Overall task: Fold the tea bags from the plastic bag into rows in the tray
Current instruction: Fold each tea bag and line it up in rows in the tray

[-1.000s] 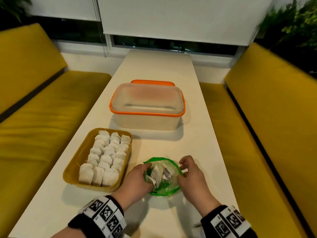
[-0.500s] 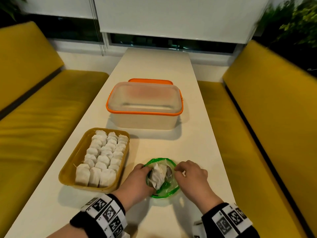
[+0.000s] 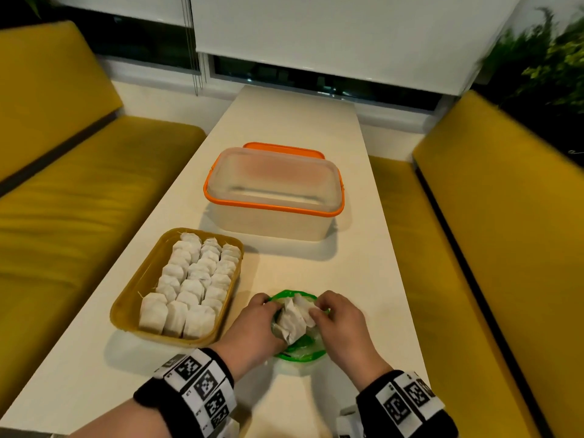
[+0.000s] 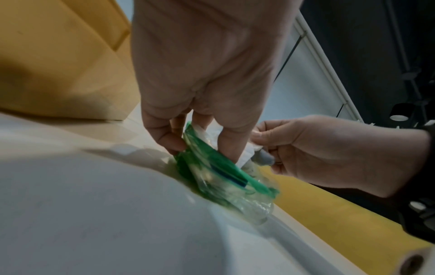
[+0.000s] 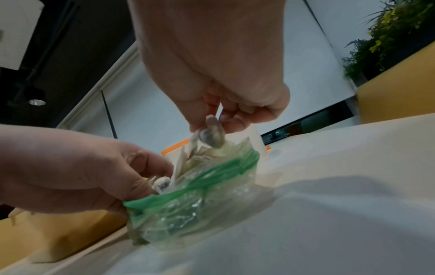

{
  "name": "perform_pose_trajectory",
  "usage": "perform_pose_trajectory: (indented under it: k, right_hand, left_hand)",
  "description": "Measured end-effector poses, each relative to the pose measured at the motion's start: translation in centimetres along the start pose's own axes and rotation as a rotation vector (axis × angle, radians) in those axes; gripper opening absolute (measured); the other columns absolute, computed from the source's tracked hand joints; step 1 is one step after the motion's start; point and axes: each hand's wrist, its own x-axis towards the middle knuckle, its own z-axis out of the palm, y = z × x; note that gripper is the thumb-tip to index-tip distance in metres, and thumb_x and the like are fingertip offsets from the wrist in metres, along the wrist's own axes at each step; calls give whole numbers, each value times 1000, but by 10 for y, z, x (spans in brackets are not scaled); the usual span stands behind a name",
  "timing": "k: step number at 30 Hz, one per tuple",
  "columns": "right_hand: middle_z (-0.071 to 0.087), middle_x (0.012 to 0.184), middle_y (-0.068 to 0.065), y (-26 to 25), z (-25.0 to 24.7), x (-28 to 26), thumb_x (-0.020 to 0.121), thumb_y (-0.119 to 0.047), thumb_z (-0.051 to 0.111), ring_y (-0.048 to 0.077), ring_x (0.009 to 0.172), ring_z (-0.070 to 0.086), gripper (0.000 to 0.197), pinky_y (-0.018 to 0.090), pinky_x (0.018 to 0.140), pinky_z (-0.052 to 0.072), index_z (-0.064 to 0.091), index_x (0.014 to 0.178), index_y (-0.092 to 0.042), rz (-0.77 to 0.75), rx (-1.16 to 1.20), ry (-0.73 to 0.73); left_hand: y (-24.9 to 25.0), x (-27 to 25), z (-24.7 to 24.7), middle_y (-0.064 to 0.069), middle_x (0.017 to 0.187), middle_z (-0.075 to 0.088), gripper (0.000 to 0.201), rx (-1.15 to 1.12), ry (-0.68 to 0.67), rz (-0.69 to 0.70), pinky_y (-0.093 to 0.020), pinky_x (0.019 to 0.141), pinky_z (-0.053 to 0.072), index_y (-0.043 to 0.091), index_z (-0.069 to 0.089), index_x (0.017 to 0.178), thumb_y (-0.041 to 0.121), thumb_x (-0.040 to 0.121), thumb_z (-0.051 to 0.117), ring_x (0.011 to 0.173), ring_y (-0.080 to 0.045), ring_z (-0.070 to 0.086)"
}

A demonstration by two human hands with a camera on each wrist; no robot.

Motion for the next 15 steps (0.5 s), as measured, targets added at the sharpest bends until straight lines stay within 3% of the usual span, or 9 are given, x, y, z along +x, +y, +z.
perform_pose_trajectory:
  k: [4,7,11,13,15]
  right_hand:
    - [49,64,-5,-2,-5,-4,92,-15,55,16,65,46,14,28,59,32,48,80,-10,-8,90,38]
    - [52,68,-7,2,-9,-3,94,-19,51,12,65,48,12,24,54,32,48,84,-13,10,54,58]
    - [53,71,-8,1,-20,-2,95,-19,51,3,65,47,11,11,52,32,50,85,-17,66,63,94]
    - [59,71,-1,0,-25,-1,94,-18,53,12,65,52,13,19,59,39,51,82,-17,101,185,137]
    - [63,71,8,-4,-30,-2,94,-16,54,20,64,54,13,33,63,42,53,81,-16,139,371,163]
  left_hand:
    - [0,2,-2,-2,132,39,66,-14,4,3,-15,97,34,22,50,131,30,69,74,115,-19,51]
    - [2,2,-4,-2,137,37,71,-2,-5,-2,-18,99,34,22,47,135,32,70,74,120,-19,48]
    - [6,0,-11,-1,145,34,71,-14,-57,-11,-20,104,31,26,47,135,39,71,75,129,-18,42]
    - [9,-3,-18,-1,150,32,63,-49,-60,-22,-21,106,29,29,55,129,41,71,75,133,-18,38]
    - [15,-8,-26,-1,147,39,42,-90,59,8,-23,106,28,28,63,118,40,78,70,132,-17,40]
